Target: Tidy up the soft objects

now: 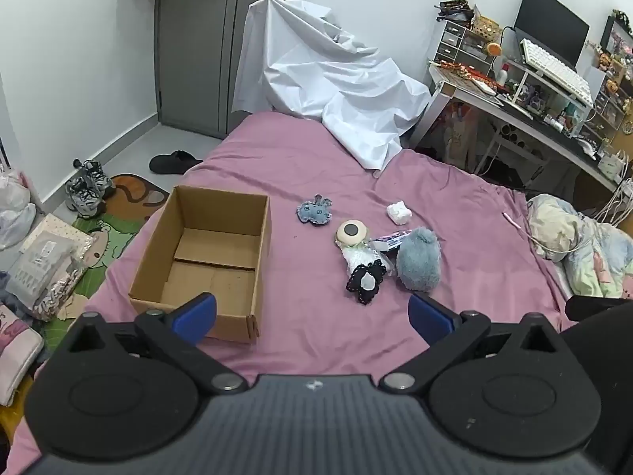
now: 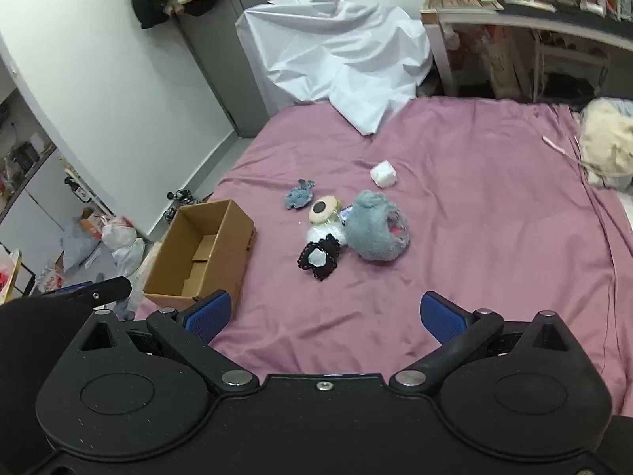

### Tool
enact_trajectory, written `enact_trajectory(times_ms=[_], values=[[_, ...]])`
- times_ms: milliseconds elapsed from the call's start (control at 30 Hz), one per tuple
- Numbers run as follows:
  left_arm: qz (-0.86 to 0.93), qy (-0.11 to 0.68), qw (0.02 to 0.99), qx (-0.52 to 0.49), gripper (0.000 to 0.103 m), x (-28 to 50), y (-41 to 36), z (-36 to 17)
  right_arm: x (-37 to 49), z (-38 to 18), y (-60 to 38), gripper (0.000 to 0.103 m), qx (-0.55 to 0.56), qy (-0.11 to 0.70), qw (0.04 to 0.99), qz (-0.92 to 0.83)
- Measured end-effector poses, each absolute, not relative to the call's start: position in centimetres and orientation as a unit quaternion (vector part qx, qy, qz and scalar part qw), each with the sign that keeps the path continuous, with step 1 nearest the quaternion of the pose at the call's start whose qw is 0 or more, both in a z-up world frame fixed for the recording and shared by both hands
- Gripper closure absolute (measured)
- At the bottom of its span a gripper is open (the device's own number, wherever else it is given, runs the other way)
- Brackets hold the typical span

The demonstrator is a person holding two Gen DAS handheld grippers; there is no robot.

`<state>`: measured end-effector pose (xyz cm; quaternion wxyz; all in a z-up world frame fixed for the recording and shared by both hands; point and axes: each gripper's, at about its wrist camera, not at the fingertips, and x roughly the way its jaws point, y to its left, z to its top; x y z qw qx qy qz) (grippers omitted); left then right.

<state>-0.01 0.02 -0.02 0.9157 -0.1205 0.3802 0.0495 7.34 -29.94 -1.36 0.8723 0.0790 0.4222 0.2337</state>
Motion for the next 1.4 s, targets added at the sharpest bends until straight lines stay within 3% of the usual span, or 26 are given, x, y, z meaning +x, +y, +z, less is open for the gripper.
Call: enact_trajectory(times_ms=[167, 1400], values=[[0.055, 0.392, 0.911, -0.116, 0.001, 0.1, 0.5, -0.2, 7.9, -2.0, -31.1, 0.000, 0.121, 0.441, 0.850, 0.260], [0.064, 0.386, 0.913, -0.113, 0.001, 0.4, -0.5, -0.5, 8.1, -1.7, -29.6, 0.000, 0.087, 0.429, 0.867, 0.237]])
